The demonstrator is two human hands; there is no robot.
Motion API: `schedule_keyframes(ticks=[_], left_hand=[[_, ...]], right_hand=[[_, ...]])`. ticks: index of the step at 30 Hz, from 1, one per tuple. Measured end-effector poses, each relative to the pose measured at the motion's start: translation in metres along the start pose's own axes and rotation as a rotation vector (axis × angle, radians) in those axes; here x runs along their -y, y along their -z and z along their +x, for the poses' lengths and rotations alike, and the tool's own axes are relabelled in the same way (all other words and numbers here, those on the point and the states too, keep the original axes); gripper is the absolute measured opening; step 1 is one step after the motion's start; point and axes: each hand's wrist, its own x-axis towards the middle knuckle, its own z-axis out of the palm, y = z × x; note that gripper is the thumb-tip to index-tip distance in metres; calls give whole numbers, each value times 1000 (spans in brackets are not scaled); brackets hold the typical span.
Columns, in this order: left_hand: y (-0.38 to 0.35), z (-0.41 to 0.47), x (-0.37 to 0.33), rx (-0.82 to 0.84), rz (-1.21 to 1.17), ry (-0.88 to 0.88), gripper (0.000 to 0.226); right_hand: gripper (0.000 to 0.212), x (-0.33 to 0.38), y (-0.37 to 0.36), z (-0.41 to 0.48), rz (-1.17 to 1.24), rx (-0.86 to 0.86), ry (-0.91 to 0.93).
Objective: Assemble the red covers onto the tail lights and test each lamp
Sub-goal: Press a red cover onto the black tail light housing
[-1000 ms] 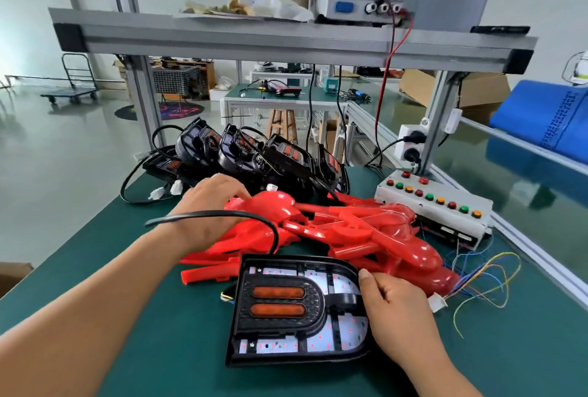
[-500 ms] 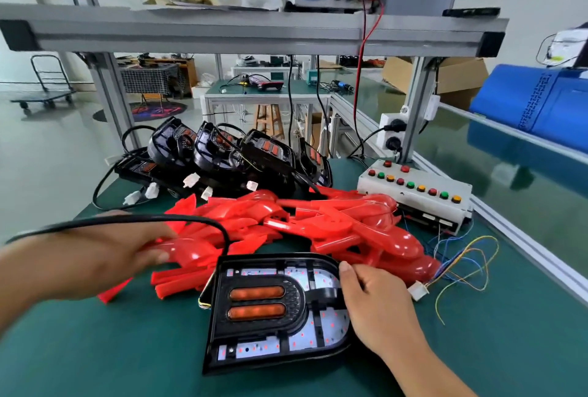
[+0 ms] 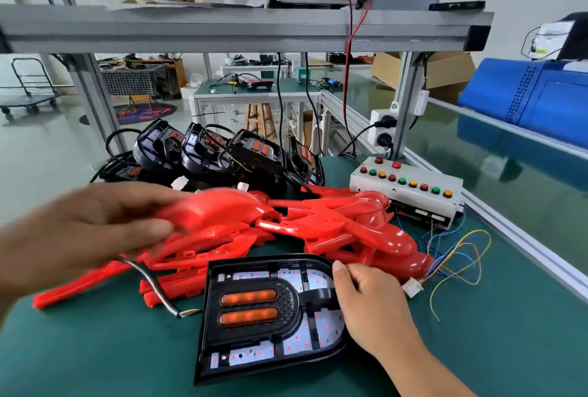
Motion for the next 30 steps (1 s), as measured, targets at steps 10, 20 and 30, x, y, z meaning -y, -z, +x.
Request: schedule_keyframes(ticks=[10,20,30], left_hand=[[-96,52,-18,107,345,-61,37],[-106,61,-14,107,353,-94,36],[-117,51,-15,38,400,-116,38]], right_hand=[[51,-4,-1,1,9,-4,49],[49,-6,-2,2,7,-1,73],[75,0,1,-2,4,31,38]])
